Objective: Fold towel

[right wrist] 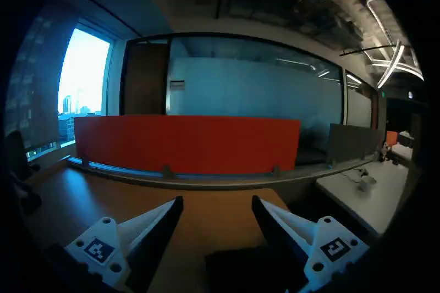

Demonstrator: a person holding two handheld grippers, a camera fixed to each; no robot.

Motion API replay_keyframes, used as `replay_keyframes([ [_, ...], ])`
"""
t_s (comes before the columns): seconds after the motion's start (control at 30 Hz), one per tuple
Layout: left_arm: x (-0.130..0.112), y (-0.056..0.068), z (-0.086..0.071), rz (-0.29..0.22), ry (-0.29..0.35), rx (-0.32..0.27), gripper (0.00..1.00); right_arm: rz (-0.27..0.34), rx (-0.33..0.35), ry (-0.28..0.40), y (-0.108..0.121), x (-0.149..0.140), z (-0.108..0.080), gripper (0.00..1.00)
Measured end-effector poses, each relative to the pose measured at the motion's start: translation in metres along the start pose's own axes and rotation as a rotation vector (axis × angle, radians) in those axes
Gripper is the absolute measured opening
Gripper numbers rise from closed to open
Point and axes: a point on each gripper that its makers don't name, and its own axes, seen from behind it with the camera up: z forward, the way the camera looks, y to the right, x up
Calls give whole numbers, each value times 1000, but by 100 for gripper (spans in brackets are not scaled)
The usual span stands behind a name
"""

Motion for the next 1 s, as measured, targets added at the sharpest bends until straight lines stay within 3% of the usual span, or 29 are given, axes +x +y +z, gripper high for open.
replay_keyframes([
  [0.2, 39, -4, 11, -17, 115, 1, 97, -1, 1, 10, -26, 10, 2, 96],
  [0.5, 78, -11, 21, -31, 222, 7, 97, 11, 51, 42, -82, 33, 1, 96],
  [0.8, 104, -9, 22, -4, 292, 5, 97, 21, 89, 61, -123, 45, 0, 96],
  [1.0, 109, -13, 21, -1, 316, 14, 97, 33, 94, 66, -131, 53, -5, 96],
])
